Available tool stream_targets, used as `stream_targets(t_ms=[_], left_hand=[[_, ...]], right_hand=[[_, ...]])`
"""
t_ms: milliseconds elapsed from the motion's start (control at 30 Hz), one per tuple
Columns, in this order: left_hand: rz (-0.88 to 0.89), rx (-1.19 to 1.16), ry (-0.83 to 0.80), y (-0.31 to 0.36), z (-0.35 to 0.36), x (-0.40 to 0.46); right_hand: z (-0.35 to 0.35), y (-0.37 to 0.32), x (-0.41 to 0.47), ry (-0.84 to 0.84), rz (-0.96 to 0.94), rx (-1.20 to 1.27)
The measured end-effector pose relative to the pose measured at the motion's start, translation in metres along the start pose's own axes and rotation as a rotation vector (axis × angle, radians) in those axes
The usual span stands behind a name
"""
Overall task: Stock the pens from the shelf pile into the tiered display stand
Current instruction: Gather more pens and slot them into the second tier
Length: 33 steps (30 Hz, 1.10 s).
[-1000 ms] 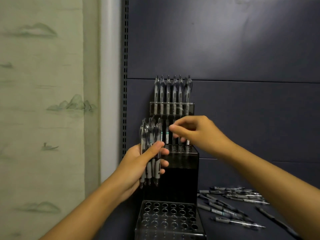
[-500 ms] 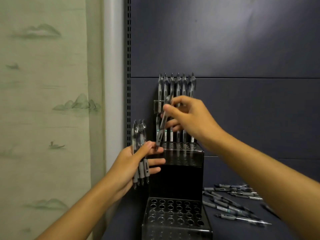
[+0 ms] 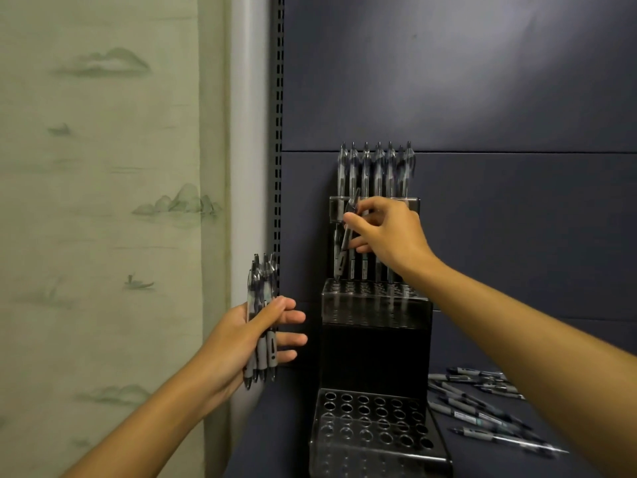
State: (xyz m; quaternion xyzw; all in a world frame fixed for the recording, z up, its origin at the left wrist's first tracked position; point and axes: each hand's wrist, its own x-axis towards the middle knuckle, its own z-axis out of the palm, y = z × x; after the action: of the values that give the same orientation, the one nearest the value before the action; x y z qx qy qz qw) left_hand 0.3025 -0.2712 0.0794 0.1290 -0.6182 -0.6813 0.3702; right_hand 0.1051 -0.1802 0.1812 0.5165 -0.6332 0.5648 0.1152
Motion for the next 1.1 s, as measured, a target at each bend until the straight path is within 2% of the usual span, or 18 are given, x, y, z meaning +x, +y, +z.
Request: stream_targets(t_ms=[200, 333, 433, 667, 1100], left_hand=[[0.003, -0.003, 0.008, -0.004, -0.003, 0.000], [0.011, -0.005, -0.007, -0.005, -0.001, 0.000], [0.010, -0.011, -0.021, -0.004, 0.001, 0.001], [0.004, -0.023, -0.049, -0.003, 0.006, 0.001], [0.020, -0.011, -0.115, -0.003, 0.019, 0.002]], right_hand=[[0.008, 0.005, -0.002, -0.045, 0.009, -0.025], [0.014, 0.008, -0.002, -0.160, 0.093, -0.034], [0.018, 0.011, -0.003, -0.232, 0.110, -0.147], [0.017, 0.016, -0.004, -0.216, 0.047, -0.340], [0.013, 0.016, -0.012, -0.196, 0.033, -0.373]])
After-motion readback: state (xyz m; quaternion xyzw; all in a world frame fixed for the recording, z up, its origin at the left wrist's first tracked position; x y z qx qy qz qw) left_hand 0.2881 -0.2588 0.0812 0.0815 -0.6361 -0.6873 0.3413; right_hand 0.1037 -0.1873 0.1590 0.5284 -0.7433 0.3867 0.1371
